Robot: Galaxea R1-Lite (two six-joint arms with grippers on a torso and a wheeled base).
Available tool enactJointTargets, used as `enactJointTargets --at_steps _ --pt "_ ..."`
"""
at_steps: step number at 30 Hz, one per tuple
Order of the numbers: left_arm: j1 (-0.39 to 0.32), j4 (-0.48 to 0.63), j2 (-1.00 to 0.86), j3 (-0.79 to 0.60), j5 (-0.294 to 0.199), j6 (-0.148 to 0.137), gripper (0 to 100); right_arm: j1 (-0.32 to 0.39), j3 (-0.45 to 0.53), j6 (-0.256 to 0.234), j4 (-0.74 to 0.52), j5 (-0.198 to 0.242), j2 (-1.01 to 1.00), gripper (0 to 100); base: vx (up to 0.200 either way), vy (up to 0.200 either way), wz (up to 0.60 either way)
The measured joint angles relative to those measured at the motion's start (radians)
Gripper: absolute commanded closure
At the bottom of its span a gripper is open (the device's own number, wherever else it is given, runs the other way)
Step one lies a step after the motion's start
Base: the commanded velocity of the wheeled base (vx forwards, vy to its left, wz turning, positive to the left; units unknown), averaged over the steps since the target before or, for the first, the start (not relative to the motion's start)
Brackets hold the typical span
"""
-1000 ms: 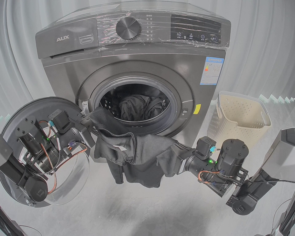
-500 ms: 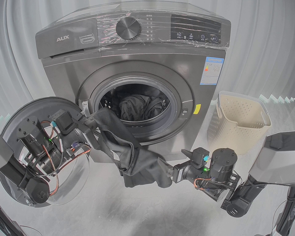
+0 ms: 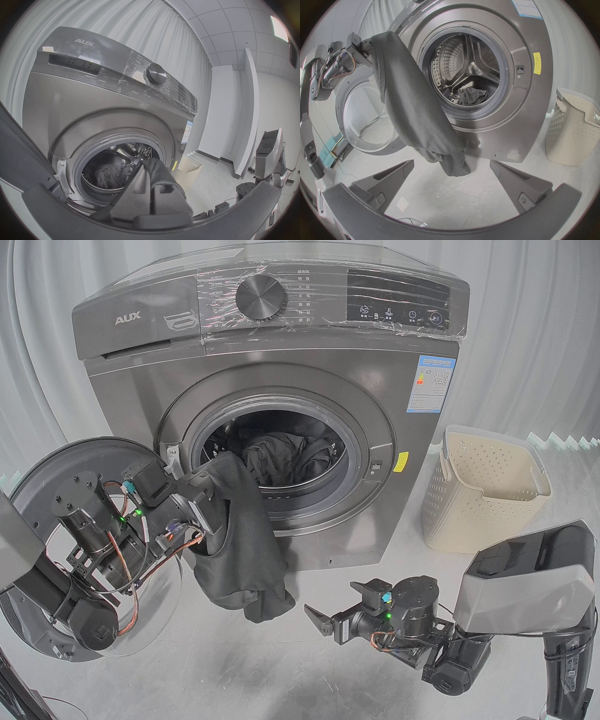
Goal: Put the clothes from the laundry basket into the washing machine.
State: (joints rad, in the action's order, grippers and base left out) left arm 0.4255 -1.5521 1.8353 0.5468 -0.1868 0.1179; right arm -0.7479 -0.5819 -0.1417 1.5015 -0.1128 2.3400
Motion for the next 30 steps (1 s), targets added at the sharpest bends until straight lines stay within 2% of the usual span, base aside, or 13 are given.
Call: enactJointTargets --at_steps 9,18,26,30 --pt "0.007 -0.001 0.033 0.025 0.018 -0.002 100 -0.089 -0.081 0.014 -0.005 0.004 0.011 0 0.000 0.000 0.00" --pt "0.011 -0.001 0.083 0.090 0.089 -0.003 100 -0.151 -0.194 0.019 -0.007 0.009 0.023 0 0.000 0.000 0.00" --pt "0.015 -0.001 0.103 0.117 0.110 -0.003 100 -0.152 -0.313 0.040 -0.028 0.009 0.081 0 0.000 0.000 0.00" --pt "0.019 -0.001 0.106 0.118 0.111 -0.003 100 -0.128 -0.412 0.048 -0.040 0.006 0.130 0 0.000 0.000 0.00"
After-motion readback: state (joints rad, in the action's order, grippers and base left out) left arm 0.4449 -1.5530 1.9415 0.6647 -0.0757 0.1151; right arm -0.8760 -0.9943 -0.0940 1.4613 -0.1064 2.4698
